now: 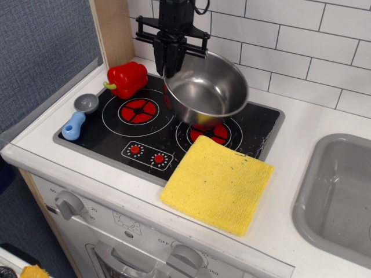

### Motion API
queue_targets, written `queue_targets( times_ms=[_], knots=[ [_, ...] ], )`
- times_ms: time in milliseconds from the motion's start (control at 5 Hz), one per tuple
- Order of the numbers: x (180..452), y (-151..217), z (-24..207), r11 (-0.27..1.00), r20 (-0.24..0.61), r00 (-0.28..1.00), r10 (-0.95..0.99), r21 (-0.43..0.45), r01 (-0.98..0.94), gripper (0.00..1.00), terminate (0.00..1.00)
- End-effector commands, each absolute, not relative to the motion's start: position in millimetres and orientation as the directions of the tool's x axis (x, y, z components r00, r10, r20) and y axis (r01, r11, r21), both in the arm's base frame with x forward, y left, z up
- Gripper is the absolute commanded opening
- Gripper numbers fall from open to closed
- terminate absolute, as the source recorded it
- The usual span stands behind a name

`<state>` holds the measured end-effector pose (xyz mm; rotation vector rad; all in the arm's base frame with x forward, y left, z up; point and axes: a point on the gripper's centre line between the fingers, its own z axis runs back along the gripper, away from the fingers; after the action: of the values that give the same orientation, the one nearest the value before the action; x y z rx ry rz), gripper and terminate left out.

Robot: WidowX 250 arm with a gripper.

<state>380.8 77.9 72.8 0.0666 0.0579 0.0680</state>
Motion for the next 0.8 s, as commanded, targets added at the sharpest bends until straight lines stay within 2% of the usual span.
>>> queue_targets(
  times_ms=[0,400,600],
  knots=[
    [389.6,114.8,95.0,0.987,0.009,0.992,0.124,0.105,-0.124,0.0,0.0],
    [386.3,121.4,83.7,0.985,-0.021,0.991,0.129,0.113,-0.126,0.0,0.0],
    [384.9,120.2,83.5,0.986,-0.027,0.992,0.122,0.114,-0.118,1.0,0.0]
  ],
)
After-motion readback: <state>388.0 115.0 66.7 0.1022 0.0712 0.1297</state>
